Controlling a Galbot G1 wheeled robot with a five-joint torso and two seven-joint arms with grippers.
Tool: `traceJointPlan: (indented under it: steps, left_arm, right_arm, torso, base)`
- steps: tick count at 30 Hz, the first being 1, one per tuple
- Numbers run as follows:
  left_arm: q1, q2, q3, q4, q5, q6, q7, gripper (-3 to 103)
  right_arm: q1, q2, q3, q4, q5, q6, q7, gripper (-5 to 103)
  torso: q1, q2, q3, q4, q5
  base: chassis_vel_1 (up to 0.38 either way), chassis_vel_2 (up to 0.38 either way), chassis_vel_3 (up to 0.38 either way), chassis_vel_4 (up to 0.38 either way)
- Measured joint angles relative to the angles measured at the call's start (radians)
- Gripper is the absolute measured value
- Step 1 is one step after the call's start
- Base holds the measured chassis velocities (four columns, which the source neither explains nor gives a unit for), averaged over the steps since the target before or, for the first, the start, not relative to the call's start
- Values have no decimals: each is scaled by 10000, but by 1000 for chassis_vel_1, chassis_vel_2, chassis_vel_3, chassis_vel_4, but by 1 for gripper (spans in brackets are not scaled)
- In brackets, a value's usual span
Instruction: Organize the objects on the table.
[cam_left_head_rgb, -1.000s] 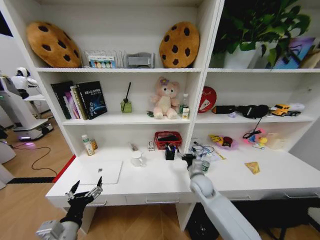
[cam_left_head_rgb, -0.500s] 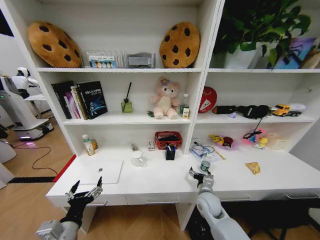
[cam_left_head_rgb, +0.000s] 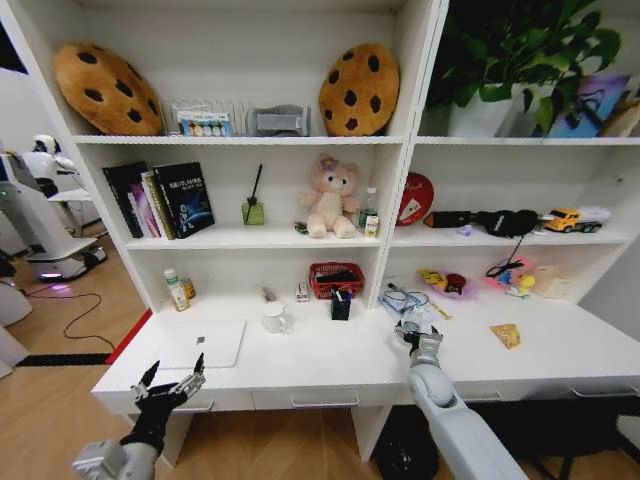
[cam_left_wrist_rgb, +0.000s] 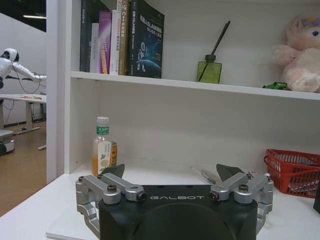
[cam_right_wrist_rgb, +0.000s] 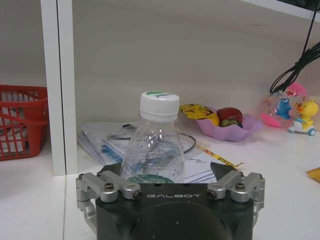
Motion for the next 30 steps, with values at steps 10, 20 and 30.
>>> traceJointPlan:
  steps: [10,20,30]
  left_arm:
    - [0,0,0,0,0,0,0,100]
    - [0,0,0,0,0,0,0,100]
    - [0,0,0,-1,0,0,0,100]
  right_arm:
    - [-281,-8,-112,496,22,5,-298,65]
    - [-2005,-1358,460,3615,-152,-8,-3750,30]
    - [-7687,-1355,1964,7691,360,-1490,-3344,25]
  torso:
    - [0,0,0,0,0]
    - [0,0,-1,0,-3]
    - [-2,2,-3,-8,-2]
  base:
    - [0,0,0,0]
    - [0,0,0,0]
    - [0,0,0,0]
